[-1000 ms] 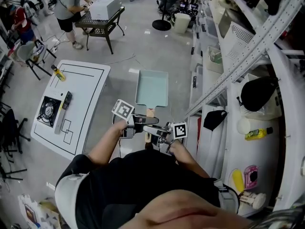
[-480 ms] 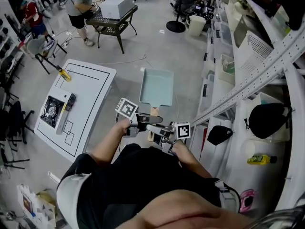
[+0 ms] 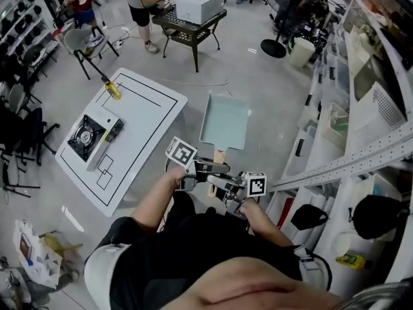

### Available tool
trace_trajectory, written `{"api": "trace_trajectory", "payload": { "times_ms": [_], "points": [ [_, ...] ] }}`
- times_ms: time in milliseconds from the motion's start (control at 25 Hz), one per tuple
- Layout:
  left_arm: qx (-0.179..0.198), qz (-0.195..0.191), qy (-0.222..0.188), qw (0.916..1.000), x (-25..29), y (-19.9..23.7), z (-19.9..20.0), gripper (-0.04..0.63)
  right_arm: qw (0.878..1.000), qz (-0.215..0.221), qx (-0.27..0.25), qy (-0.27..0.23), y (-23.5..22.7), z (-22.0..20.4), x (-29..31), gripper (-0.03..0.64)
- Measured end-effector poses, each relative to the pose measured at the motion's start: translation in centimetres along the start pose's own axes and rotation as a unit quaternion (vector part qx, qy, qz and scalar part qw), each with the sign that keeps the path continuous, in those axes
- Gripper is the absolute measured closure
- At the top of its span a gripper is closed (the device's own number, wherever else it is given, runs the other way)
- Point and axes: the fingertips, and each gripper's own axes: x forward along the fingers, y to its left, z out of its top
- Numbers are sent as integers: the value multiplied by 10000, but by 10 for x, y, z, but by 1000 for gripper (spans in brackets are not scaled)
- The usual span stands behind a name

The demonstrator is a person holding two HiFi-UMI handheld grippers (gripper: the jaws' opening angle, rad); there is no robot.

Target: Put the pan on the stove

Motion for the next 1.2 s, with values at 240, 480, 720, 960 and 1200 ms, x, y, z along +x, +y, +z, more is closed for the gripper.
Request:
{"api": "trace_trajectory", "payload": {
  "times_ms": [240,480,720,960,1200],
  "points": [
    [-485,-26,-892,9948,-89,12,21,399,9965,243,209,773,-31,5,83,433],
    [-311,394,-1676,9846,-197,34,43,399,9832,455,326,1735,-66,3,176,433],
    [-152,846,-2524,9638,-318,47,61,399,9614,730,451,2613,-94,-2,280,431],
    [-204,870,-3399,9362,-425,54,56,399,9354,984,558,3350,-119,-24,373,430],
    [-137,1135,-3978,9103,-506,47,43,397,9078,1142,686,3976,-125,-49,441,428]
  ]
}}
